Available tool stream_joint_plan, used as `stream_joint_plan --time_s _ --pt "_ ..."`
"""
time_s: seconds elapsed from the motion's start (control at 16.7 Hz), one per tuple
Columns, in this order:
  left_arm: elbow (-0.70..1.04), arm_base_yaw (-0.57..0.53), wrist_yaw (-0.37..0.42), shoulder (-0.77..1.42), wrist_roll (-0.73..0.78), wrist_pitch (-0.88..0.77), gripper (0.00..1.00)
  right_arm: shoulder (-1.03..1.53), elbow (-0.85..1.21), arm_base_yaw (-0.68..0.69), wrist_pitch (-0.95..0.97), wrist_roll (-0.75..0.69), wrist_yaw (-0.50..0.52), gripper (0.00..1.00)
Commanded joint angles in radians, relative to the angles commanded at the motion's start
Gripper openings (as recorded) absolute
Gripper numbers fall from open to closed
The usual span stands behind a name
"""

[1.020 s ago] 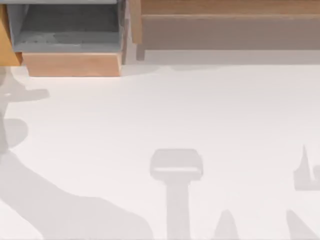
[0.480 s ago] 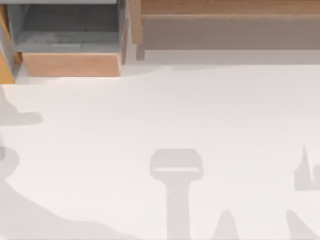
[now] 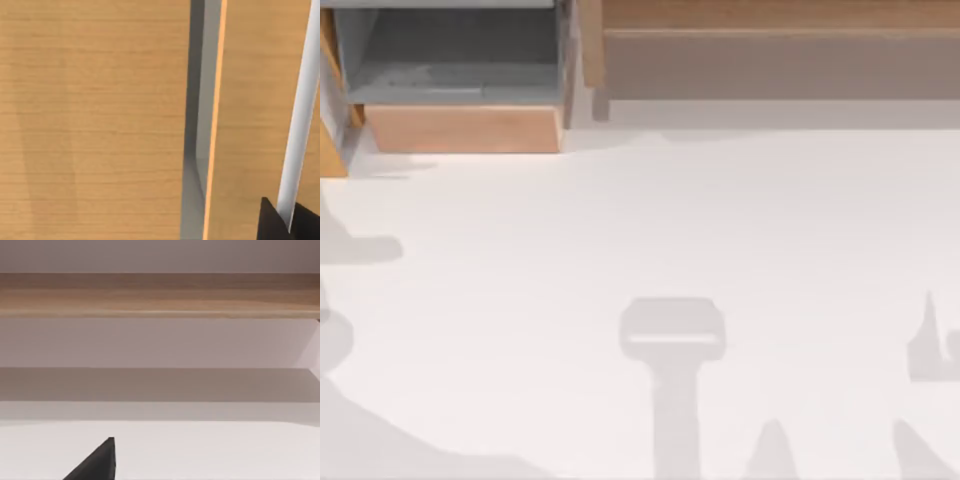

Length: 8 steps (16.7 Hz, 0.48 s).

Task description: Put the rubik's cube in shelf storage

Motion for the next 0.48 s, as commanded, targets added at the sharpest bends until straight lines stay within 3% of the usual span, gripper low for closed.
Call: stream_joint_plan --time_s 0.3,0.48 --pt "-0.184 0.065 0.065 -0.072 0.004 0.093 0.0 0.0 0.0 0.0 0.0 0.0 0.0 1.0" --pt "-0.203 0.075 0.075 -0.082 0.005 0.108 0.0 0.0 0.0 0.0 0.0 0.0 0.0 1.0"
